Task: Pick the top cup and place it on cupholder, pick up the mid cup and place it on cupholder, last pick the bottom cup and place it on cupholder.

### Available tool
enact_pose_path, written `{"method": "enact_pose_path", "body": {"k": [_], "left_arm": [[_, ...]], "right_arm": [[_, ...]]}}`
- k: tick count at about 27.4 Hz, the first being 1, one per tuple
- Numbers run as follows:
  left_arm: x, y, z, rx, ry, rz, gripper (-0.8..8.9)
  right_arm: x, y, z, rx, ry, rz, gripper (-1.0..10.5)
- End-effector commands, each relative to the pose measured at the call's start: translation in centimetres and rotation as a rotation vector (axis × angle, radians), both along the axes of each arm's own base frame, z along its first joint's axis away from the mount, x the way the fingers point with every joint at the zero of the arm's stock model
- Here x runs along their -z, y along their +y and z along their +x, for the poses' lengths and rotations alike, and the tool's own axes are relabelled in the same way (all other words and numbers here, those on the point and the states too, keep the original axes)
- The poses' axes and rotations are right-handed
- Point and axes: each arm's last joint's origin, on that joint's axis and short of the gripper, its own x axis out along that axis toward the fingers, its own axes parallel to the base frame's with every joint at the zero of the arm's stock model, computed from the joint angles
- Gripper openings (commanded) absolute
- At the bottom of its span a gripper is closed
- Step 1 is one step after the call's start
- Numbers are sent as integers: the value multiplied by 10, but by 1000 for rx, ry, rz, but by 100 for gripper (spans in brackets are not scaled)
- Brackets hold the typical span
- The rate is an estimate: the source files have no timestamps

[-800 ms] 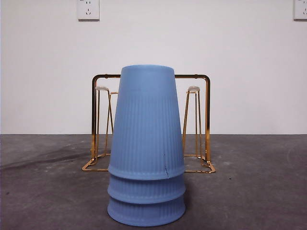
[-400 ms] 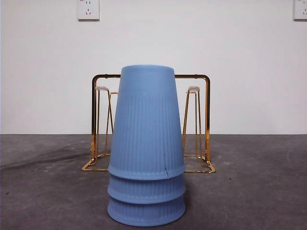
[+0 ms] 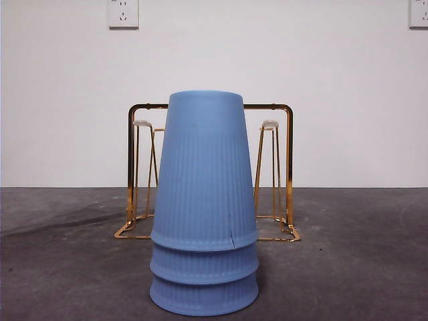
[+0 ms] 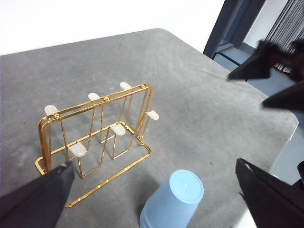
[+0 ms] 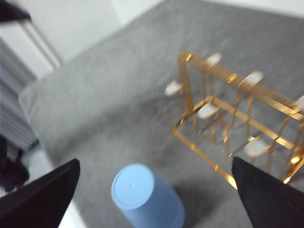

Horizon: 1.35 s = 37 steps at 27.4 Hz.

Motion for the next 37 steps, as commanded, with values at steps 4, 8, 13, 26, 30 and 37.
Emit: {"method": "enact_pose_path", "body": {"k": [4,8,13,26,30,37], "left_arm": [[-5,4,-18,15,-27,2,563],[-6,5,-27,27,-39,3,562],[-5,5,-33,46,-44,7,562],[-5,4,-34,71,-42,7,562],[-5,4,-34,71,-41,7,562],[-5,4,-34,70,-41,7,562]], "right_arm": [[12,46,7,-68,47,-104,512],[29,72,12,-101,89,-183,512],[52,93,19,-118,140,-271,513],[97,122,37,-140,247,-398,510],[101,124,38,-142,256,-410,409],[98,125,39,-142,246,-398,260]]}}
